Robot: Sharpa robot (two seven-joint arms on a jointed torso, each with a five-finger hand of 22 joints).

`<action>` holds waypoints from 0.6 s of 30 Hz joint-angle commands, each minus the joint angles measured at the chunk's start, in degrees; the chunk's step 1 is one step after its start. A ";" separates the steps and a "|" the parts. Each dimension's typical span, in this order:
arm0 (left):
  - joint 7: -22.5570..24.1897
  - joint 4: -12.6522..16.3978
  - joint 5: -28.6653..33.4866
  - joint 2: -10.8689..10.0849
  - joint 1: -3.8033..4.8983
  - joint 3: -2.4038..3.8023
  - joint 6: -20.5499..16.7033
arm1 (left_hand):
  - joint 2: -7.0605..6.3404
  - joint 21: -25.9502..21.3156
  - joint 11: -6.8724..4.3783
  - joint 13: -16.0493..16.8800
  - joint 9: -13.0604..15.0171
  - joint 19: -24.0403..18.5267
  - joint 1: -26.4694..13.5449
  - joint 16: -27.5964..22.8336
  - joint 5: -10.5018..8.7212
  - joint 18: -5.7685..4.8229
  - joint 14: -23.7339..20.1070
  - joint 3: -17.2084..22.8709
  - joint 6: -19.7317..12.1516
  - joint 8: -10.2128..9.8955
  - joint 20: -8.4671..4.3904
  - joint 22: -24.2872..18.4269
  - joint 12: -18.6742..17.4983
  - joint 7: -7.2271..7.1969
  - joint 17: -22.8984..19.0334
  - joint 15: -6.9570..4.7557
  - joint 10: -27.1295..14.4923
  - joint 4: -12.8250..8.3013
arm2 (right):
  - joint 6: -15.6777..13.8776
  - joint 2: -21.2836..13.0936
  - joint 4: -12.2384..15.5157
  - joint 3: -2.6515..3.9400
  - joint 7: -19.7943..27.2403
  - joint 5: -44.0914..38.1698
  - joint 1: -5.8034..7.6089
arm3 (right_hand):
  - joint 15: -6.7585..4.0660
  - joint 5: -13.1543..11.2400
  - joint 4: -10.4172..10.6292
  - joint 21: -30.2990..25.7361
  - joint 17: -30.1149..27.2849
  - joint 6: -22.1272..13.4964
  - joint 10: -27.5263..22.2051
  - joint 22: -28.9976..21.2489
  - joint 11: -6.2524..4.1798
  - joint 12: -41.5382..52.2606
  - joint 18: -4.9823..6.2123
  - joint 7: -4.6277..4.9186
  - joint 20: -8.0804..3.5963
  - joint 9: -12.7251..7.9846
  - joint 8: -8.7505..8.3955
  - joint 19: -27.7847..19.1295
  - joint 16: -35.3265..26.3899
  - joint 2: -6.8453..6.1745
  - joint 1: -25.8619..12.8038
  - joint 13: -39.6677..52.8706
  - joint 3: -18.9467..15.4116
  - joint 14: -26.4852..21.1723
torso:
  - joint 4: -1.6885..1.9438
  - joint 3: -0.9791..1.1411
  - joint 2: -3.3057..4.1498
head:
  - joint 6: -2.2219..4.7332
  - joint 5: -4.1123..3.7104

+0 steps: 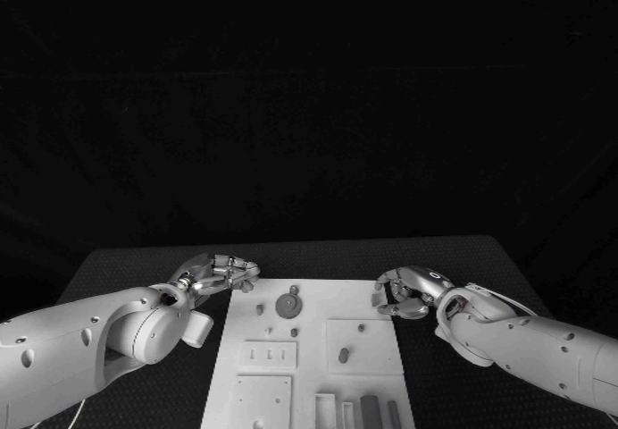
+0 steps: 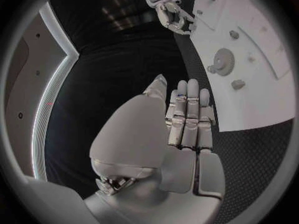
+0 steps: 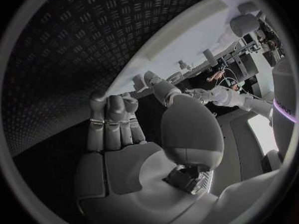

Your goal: Assemble the parts on the task board

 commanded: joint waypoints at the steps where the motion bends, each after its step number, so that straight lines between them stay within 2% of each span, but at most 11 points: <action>1: 1.71 0.29 -0.09 0.16 0.04 0.07 2.90 | 0.80 -0.46 -0.06 -0.22 0.16 -0.06 0.16 -2.27 0.03 0.21 -0.99 -0.66 0.00 -0.44 0.57 -0.43 -0.82 -0.42 -0.69 0.47 -0.52 0.00 | -0.47 0.28 -0.23 0.01 0.93 0.57 -0.08 | -0.24 -1.04 0.25 -0.16 -0.03 0.60 0.03 0.47 -0.34 0.43 2.44 0.18 0.18 -0.04 -0.01 0.36 0.13 0.01 0.76 -0.15 0.82 0.05 | 0.12 -0.02 0.01 | 0.10 -0.13; 5: 1.74 0.63 -0.10 0.11 0.04 0.08 2.93 | 0.81 -0.62 -0.24 -0.30 0.26 -0.04 0.34 -3.58 0.01 0.34 -1.61 -0.98 0.03 -0.57 0.73 -0.64 -1.25 -0.70 -0.99 0.57 -0.63 0.00 | 0.14 0.33 -0.09 0.01 1.03 0.57 -0.09 | -0.29 -1.92 0.49 -0.07 -0.05 1.07 0.19 0.54 -0.38 0.55 2.44 0.10 0.16 -0.01 0.22 0.49 0.18 -0.03 1.32 -0.24 1.68 0.18 | 0.10 -0.07 -0.03 | 0.01 -0.12; 8: 1.73 0.69 -0.10 0.10 0.04 0.08 2.80 | 0.81 -0.63 -0.25 -0.30 0.27 -0.03 0.34 -3.63 0.01 0.35 -1.62 -1.00 0.05 -0.57 0.73 -0.65 -1.26 -0.70 -0.99 0.58 -0.61 0.01 | 0.69 0.44 -0.01 0.01 1.14 0.57 -0.24 | -0.32 -2.34 0.54 -0.05 -0.05 1.40 0.22 0.56 -0.43 0.58 2.44 0.06 0.15 0.04 0.39 0.51 0.20 0.01 1.48 -0.26 1.92 0.22 | -0.04 -0.04 0.03 | 0.00 0.00; 10: 1.67 0.69 -0.10 0.11 0.04 0.08 2.76 | 0.75 -0.63 -0.21 -0.30 0.27 -0.01 0.32 -3.73 -0.01 0.37 -1.61 -1.07 0.03 -0.60 0.75 -0.67 -1.30 -0.65 -1.00 0.60 -0.60 0.01 | 1.06 0.47 0.07 0.01 1.19 0.57 -0.43 | -0.38 -2.80 0.59 0.01 -0.04 2.68 0.34 0.60 -0.52 0.66 2.44 -0.09 0.12 0.31 1.09 0.57 0.28 0.27 1.82 -0.28 2.33 0.32 | -0.10 -0.01 0.00 | -0.13 0.06; 14: 1.44 0.67 -0.09 0.13 0.04 0.09 2.78 | 0.63 -0.63 -0.05 -0.32 0.29 0.14 0.22 -4.10 -0.04 0.46 -1.41 -1.30 -0.07 -0.76 0.82 -0.74 -1.47 -0.40 -0.98 0.69 -0.53 0.05 | 0.88 0.65 -0.07 0.01 1.24 0.60 -0.68 | -0.49 -3.06 0.80 0.14 -0.03 3.94 0.46 0.70 -0.62 0.76 2.44 -0.15 0.11 0.47 1.65 0.63 0.37 0.25 1.91 -0.36 2.83 0.43 | -0.09 0.02 0.00 | -0.36 0.01; 18: 1.41 0.62 -0.09 0.17 0.04 0.09 2.89 | 0.59 -0.63 -0.02 -0.32 0.31 0.19 0.12 -4.26 -0.09 0.51 -1.29 -1.41 -0.08 -0.82 0.86 -0.78 -1.56 -0.32 -0.96 0.73 -0.49 0.08 | 0.91 0.78 -0.20 0.01 1.21 0.61 -0.72 | -0.49 -3.24 0.90 0.23 -0.03 5.22 0.48 0.77 -0.61 0.81 2.44 -0.13 0.09 0.63 2.20 0.64 0.40 0.29 2.00 -0.43 3.22 0.45 | 0.03 0.03 -0.04 | -0.27 0.00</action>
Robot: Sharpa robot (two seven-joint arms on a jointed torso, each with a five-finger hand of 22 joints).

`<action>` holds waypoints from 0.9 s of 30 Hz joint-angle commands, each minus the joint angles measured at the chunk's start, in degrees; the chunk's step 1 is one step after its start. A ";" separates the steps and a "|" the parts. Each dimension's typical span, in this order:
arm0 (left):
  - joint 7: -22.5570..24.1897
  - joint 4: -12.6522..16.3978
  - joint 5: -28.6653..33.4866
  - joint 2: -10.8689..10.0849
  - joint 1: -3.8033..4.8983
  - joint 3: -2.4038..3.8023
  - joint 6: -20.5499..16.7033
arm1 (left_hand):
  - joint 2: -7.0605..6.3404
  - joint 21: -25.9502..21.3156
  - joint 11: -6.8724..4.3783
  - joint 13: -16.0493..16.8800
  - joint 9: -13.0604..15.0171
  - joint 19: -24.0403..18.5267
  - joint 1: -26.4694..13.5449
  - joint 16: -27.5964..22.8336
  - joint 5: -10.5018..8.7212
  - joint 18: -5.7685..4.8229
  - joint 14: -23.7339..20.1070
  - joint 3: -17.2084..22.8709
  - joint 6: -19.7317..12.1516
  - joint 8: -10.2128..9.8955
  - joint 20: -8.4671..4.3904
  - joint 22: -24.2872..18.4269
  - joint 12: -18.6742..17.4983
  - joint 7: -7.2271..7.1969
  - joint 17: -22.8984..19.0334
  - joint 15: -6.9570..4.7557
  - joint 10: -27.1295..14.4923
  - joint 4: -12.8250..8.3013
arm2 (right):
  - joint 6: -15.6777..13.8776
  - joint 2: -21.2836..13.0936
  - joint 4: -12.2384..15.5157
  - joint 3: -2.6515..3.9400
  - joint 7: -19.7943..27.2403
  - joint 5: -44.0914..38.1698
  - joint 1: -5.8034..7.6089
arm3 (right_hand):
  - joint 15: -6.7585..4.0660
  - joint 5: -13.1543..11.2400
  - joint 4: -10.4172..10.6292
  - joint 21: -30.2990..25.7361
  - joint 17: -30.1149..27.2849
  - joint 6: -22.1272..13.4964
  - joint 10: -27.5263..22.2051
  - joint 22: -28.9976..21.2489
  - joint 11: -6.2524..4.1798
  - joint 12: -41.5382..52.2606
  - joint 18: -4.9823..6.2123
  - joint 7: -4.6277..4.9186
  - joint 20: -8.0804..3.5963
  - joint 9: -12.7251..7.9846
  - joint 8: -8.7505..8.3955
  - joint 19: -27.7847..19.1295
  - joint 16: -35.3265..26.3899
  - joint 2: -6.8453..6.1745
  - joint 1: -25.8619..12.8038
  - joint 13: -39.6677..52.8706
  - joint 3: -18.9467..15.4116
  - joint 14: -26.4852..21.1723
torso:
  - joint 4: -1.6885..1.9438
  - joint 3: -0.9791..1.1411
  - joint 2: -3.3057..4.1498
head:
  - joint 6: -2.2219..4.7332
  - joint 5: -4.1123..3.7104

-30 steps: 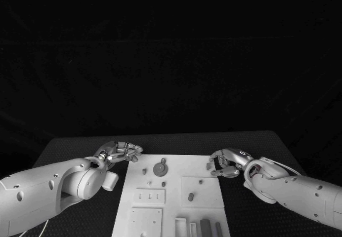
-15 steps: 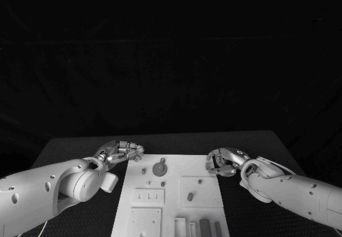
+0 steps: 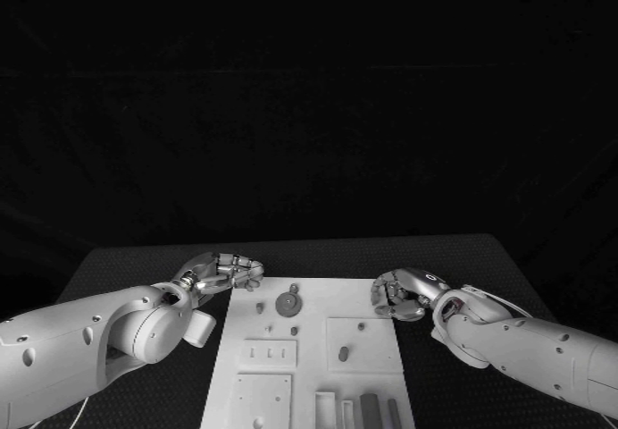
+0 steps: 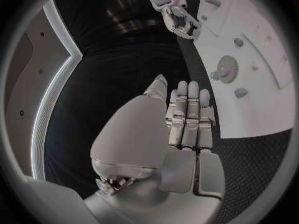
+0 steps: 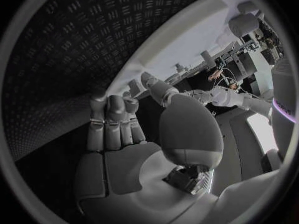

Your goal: Assemble the parts on the task board

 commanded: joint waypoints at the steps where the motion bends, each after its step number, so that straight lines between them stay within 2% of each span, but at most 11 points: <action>1: 0.70 0.09 -0.06 0.13 0.04 0.05 1.15 | 0.31 -0.36 0.13 -0.07 0.09 0.02 -0.16 -0.32 -0.09 0.61 0.07 -0.33 -0.10 -0.40 0.32 -0.06 -0.27 0.14 -0.03 0.16 -0.34 0.08 | 0.74 0.12 -0.05 0.02 0.66 0.14 -0.07 | -0.39 -0.28 -0.02 0.25 -0.02 4.05 -0.04 0.78 -0.30 0.26 2.43 1.25 -0.14 0.10 0.29 0.41 0.34 0.01 0.50 -0.07 0.45 0.14 | 0.07 0.00 -0.04 | 0.06 -0.03; 8: 0.67 0.09 -0.06 0.15 0.04 0.05 1.14 | 0.34 -0.37 0.15 -0.09 0.11 0.07 -0.20 -0.54 -0.09 0.66 0.11 -0.39 -0.14 -0.48 0.34 -0.10 -0.39 0.19 -0.02 0.17 -0.36 0.08 | 0.63 0.23 -0.07 0.02 0.62 0.14 -0.11 | -0.89 -0.52 0.23 0.39 -0.05 7.07 0.10 0.82 -0.91 0.37 2.43 0.56 -0.20 0.70 1.60 0.46 0.40 0.26 0.83 -0.24 1.50 0.21 | 0.03 -0.01 -0.01 | 0.03 0.39; 14: 0.62 0.10 -0.06 0.12 0.04 0.05 1.16 | 0.31 -0.37 0.19 -0.10 0.12 0.10 -0.24 -0.69 -0.10 0.69 0.16 -0.45 -0.16 -0.53 0.36 -0.12 -0.46 0.24 0.00 0.19 -0.35 0.08 | 0.69 0.46 -0.12 0.02 0.36 0.07 -0.13 | -1.05 -0.58 0.37 0.43 -0.05 7.46 0.14 0.82 -1.08 0.38 2.43 0.39 -0.23 0.81 1.73 0.49 0.41 0.33 0.86 -0.29 1.83 0.22 | -0.02 -0.01 -0.02 | 0.15 0.43; 20: 0.53 0.04 -0.06 0.13 0.04 0.05 1.14 | 0.30 -0.38 0.20 -0.10 0.13 0.11 -0.26 -0.76 -0.11 0.71 0.19 -0.48 -0.17 -0.55 0.37 -0.14 -0.50 0.26 0.01 0.20 -0.33 0.08 | 0.76 0.70 -0.28 0.02 0.12 -0.22 -0.15 | -1.24 -0.66 0.75 0.47 -0.06 7.99 0.22 0.80 -1.28 0.39 2.43 0.18 -0.29 0.98 1.92 0.54 0.45 0.56 0.91 -0.36 2.55 0.25 | 0.12 -0.06 -0.02 | 0.12 0.25; 21: 0.53 0.03 -0.05 0.13 0.04 0.05 1.17 | 0.29 -0.38 0.20 -0.10 0.13 0.11 -0.27 -0.77 -0.11 0.71 0.20 -0.49 -0.17 -0.56 0.38 -0.14 -0.50 0.27 0.01 0.20 -0.33 0.08 | 0.75 0.71 -0.26 0.02 0.09 -0.27 -0.15 | -1.27 -0.67 0.81 0.47 -0.06 8.03 0.23 0.80 -1.31 0.39 2.43 0.15 -0.30 1.01 1.93 0.54 0.45 0.56 0.95 -0.38 2.70 0.25 | 0.08 -0.02 -0.05 | 0.08 0.30; 27: 0.48 0.04 -0.05 0.12 0.04 0.05 1.19 | 0.26 -0.38 0.23 -0.11 0.14 0.13 -0.33 -0.90 -0.13 0.73 0.25 -0.54 -0.19 -0.61 0.40 -0.16 -0.57 0.31 0.03 0.22 -0.32 0.10 | 0.89 0.86 -0.18 0.03 0.03 -0.45 -0.16 | -1.55 -0.70 1.47 0.57 -0.05 8.99 0.32 0.79 -1.64 0.39 2.43 -0.21 -0.40 1.40 2.40 0.59 0.50 0.79 1.01 -0.47 3.96 0.25 | -0.01 -0.04 -0.02 | 0.08 0.37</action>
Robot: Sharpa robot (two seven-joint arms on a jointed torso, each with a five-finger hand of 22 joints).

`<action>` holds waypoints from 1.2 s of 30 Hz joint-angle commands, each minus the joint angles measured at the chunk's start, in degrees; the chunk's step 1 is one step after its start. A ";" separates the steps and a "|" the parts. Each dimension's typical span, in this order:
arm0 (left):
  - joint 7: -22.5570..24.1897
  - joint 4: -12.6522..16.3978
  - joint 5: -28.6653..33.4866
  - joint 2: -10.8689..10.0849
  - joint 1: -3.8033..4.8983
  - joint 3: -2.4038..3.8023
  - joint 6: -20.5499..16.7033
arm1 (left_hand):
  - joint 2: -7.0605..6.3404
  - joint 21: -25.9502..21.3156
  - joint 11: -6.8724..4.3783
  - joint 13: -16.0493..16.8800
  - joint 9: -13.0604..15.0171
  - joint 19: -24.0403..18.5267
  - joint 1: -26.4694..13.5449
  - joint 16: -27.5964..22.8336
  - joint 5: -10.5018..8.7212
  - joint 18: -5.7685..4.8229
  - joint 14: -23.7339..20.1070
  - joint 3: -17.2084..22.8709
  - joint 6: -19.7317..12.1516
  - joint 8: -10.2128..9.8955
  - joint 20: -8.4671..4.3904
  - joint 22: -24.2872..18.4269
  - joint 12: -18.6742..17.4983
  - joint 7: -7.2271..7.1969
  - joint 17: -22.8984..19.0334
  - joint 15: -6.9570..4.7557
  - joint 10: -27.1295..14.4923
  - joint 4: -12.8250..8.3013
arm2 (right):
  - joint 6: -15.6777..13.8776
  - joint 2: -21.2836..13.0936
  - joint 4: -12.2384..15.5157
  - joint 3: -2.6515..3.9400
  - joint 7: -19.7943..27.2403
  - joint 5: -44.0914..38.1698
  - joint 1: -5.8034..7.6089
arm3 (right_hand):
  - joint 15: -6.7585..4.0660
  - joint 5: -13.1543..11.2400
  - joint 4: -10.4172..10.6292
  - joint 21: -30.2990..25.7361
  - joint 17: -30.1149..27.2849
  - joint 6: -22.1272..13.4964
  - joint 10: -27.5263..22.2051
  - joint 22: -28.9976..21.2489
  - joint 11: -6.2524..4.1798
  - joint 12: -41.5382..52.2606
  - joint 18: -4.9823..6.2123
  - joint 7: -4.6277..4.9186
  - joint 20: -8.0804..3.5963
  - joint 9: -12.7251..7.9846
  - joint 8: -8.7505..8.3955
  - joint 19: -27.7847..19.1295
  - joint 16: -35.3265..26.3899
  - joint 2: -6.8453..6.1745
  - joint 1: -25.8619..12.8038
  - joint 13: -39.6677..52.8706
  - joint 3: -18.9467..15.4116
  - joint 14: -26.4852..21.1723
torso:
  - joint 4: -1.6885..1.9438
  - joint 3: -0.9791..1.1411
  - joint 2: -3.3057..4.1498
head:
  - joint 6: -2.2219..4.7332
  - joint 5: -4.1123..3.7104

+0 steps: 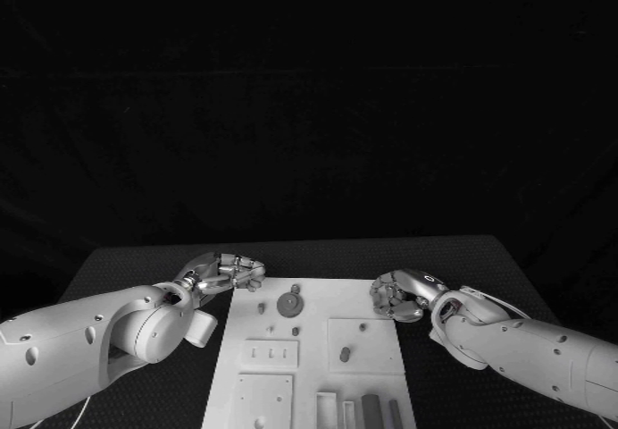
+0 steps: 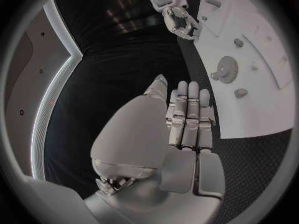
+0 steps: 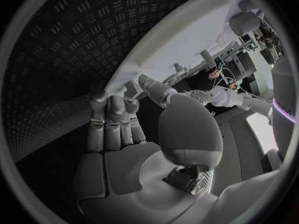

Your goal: Assemble the parts on the task board

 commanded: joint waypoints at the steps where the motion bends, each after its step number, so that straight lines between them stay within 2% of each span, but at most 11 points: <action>1: 0.51 0.11 -0.05 0.08 0.04 0.06 0.93 | 0.26 -0.39 0.23 -0.06 0.10 0.07 -0.34 -0.26 -0.13 0.73 0.25 -0.40 -0.20 -0.40 0.35 -0.06 -0.36 0.32 0.02 0.23 -0.32 -0.05 | 0.78 0.10 0.08 0.01 0.09 -0.46 -0.09 | -0.40 -0.32 0.14 0.36 -0.04 8.50 -0.13 0.80 -0.73 0.18 2.41 0.35 -0.31 0.18 0.37 0.29 0.37 0.31 0.50 -0.09 0.51 0.00 | -0.07 0.01 0.01 | -0.02 0.11; 7: 0.44 0.06 -0.04 0.04 0.04 0.06 1.01 | 0.23 -0.39 0.25 -0.07 0.11 0.09 -0.38 -0.37 -0.13 0.76 0.29 -0.44 -0.22 -0.44 0.36 -0.07 -0.42 0.36 0.04 0.25 -0.31 -0.05 | 0.71 0.11 0.05 0.01 0.00 -0.55 -0.09 | -0.63 -0.32 0.36 0.48 -0.02 9.31 -0.04 0.84 -1.02 0.19 2.41 0.03 -0.33 0.51 0.80 0.33 0.45 0.57 0.51 -0.13 1.00 0.05 | -0.04 0.02 0.01 | -0.05 -0.02; 27: 0.22 0.15 -0.04 -0.10 0.05 0.06 1.16 | 0.17 -0.40 0.29 -0.08 0.13 0.11 -0.42 -0.59 -0.15 0.80 0.39 -0.50 -0.27 -0.54 0.40 -0.11 -0.55 0.46 0.09 0.28 -0.30 -0.06 | 0.94 0.01 -0.09 0.01 -0.09 -0.64 -0.17 | -0.84 -0.32 0.17 0.58 0.00 9.42 -0.02 0.83 -1.19 0.17 2.41 -0.12 -0.45 0.73 0.81 0.33 0.51 0.49 0.94 -0.19 1.76 0.05 | -0.08 0.07 0.00 | -0.33 -0.05; 32: 0.22 0.08 -0.04 -0.10 0.05 0.06 1.12 | 0.15 -0.40 0.30 -0.08 0.13 0.11 -0.42 -0.63 -0.16 0.81 0.40 -0.51 -0.28 -0.56 0.40 -0.12 -0.57 0.47 0.10 0.28 -0.30 -0.06 | 1.14 0.11 -0.32 0.01 -0.09 -0.64 -0.26 | -0.83 -0.33 0.13 0.56 -0.01 9.15 -0.14 0.81 -1.13 0.09 2.41 -0.04 -0.44 0.75 0.64 0.25 0.46 0.04 0.75 -0.23 1.75 -0.07 | -0.03 0.07 0.00 | -0.35 -0.10; 36: 0.17 0.09 -0.04 -0.11 0.05 0.06 1.20 | 0.13 -0.41 0.31 -0.09 0.14 0.11 -0.43 -0.68 -0.16 0.82 0.42 -0.52 -0.30 -0.58 0.41 -0.13 -0.60 0.49 0.11 0.29 -0.30 -0.06 | 1.15 0.07 -0.33 0.01 -0.01 -0.46 -0.31 | -0.56 -0.31 -0.13 0.47 -0.04 7.75 -0.51 0.76 -0.76 -0.07 2.41 0.39 -0.40 0.55 -0.18 0.06 0.30 -0.74 0.35 -0.28 1.35 -0.38 | -0.04 0.06 0.00 | -0.40 -0.09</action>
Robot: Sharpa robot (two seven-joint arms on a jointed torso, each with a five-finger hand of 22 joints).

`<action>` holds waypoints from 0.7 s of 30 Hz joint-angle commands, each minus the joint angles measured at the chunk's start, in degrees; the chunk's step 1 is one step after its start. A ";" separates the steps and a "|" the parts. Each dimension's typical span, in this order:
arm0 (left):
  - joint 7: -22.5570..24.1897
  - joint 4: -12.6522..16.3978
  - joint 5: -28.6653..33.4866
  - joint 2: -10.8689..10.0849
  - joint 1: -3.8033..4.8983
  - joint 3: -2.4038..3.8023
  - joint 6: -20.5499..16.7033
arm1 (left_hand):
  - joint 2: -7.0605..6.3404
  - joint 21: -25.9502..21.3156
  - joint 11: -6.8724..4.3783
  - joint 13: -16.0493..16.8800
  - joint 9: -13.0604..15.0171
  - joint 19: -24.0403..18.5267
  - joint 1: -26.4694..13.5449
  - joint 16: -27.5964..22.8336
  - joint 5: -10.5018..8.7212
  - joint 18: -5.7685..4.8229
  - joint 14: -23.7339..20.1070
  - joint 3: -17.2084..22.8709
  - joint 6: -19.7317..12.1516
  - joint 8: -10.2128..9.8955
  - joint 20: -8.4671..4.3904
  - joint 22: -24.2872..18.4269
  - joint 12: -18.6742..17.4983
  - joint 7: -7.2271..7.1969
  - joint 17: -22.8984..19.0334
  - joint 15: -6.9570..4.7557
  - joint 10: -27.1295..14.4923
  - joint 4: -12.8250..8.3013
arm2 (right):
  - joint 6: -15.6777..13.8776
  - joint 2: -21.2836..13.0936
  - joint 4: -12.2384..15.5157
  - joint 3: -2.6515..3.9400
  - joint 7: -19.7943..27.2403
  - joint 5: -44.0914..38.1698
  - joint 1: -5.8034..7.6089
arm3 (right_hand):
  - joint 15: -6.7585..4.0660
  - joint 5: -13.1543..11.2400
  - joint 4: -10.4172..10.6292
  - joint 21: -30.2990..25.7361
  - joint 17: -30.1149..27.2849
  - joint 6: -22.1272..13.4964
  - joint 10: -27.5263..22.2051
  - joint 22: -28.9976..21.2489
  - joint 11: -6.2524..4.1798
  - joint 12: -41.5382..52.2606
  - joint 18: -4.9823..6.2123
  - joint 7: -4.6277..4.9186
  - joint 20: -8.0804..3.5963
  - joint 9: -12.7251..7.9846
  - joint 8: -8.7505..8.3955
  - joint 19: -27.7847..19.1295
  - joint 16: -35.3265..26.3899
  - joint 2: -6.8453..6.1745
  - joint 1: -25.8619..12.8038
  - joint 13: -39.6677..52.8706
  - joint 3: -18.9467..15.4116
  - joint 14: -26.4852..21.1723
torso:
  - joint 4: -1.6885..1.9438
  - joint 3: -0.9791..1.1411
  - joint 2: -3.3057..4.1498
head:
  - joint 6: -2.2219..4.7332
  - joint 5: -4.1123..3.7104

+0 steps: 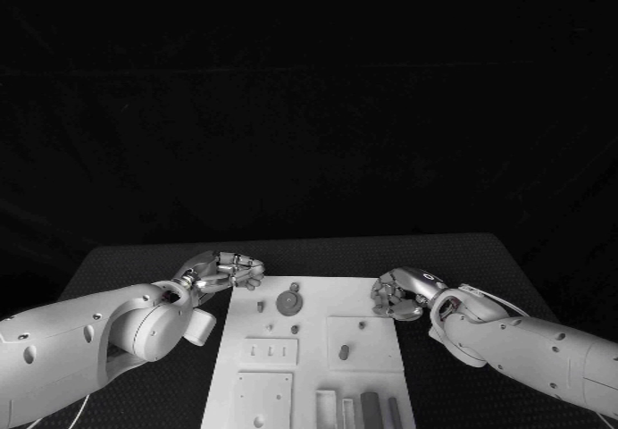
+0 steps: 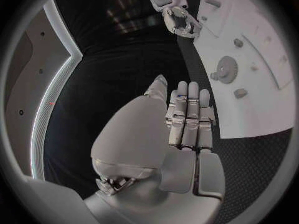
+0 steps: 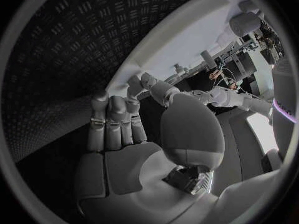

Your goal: Assemble the parts on the task board

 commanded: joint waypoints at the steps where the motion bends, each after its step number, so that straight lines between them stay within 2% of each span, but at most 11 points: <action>1: 0.30 0.10 -0.04 0.01 0.04 0.06 0.97 | 0.13 -0.19 0.20 -0.10 0.05 0.11 -0.44 -0.24 -0.16 0.82 0.22 -0.36 -0.10 -0.35 0.42 -0.08 -0.38 0.30 0.07 0.09 -0.19 0.10 | 1.01 -0.02 -0.11 -0.07 0.04 -0.30 -0.23 | 0.06 -0.29 -0.35 0.20 -0.04 0.33 -0.44 0.74 0.21 -0.29 1.73 1.94 -0.18 -0.27 -0.73 -0.22 0.02 -0.85 -0.35 -0.08 -0.38 -0.39 | 0.00 -0.02 -0.01 | -0.07 0.00; 9: 0.22 0.07 -0.04 0.00 0.04 0.06 1.15 | 0.10 -0.19 0.23 -0.11 0.06 0.12 -0.46 -0.33 -0.17 0.83 0.25 -0.39 -0.12 -0.39 0.44 -0.10 -0.43 0.32 0.09 0.12 -0.19 0.10 | 0.82 -0.07 -0.11 -0.07 0.13 0.03 -0.29 | 1.00 -0.25 -1.42 0.03 -0.09 -2.67 -1.38 0.69 1.23 -0.51 1.73 3.02 0.05 -0.73 -2.48 -0.54 -0.24 -1.43 -0.80 -0.13 -2.16 -0.92 | -0.01 0.00 -0.03 | -0.01 -0.06; 21: 0.19 0.00 -0.04 -0.01 0.04 0.06 1.22 | 0.08 -0.20 0.25 -0.11 0.07 0.12 -0.50 -0.44 -0.19 0.85 0.31 -0.41 -0.15 -0.44 0.47 -0.11 -0.50 0.33 0.12 0.15 -0.19 0.11 | 0.54 -0.13 -0.10 -0.07 0.20 0.18 -0.30 | 1.33 -0.22 -1.69 0.00 -0.11 -3.34 -1.73 0.69 1.55 -0.60 1.73 3.34 0.15 -0.82 -2.88 -0.62 -0.33 -1.40 -0.83 -0.20 -2.61 -1.11 | 0.02 0.00 -0.02 | -0.06 -0.15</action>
